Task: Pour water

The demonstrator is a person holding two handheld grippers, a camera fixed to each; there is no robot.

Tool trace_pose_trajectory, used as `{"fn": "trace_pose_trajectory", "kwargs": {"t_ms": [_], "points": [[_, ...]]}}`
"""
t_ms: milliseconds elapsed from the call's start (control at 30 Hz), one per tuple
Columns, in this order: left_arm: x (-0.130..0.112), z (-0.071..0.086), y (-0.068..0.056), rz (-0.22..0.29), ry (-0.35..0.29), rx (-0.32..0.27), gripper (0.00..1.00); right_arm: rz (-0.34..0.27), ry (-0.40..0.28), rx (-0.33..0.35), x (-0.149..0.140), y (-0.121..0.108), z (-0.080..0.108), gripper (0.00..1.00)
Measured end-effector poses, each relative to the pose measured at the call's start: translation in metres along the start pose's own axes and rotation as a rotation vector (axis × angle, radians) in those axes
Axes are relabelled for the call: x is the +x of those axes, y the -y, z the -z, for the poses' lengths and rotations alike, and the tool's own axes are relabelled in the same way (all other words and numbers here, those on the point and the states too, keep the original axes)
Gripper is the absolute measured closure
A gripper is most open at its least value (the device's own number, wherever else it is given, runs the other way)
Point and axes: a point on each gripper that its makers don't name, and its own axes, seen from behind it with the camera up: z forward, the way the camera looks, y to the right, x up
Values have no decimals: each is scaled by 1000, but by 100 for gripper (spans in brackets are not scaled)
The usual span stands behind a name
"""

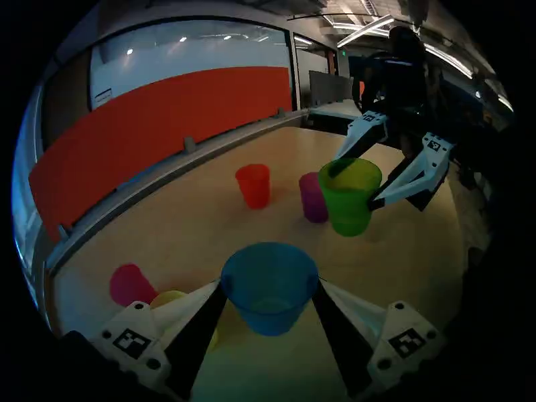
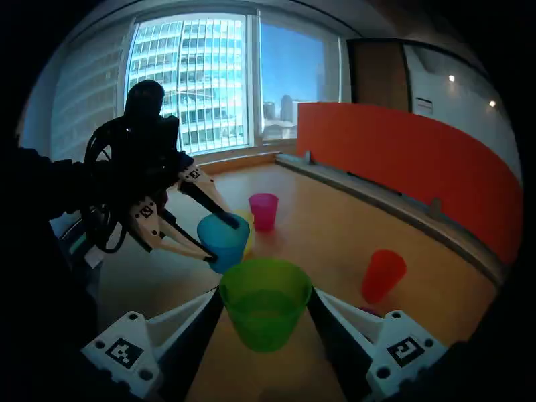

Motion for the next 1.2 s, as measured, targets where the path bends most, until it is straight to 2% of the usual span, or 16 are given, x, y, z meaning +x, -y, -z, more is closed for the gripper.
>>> {"fn": "trace_pose_trajectory", "kwargs": {"t_ms": [567, 1200], "points": [[-33, -22, -6, -9, 108, -43, 13, 19, 91, 10, -29, 0, -19, 9], [-42, -27, -10, 29, 98, -51, 13, 25, 116, 5, -43, 3, -25, 9]]}}
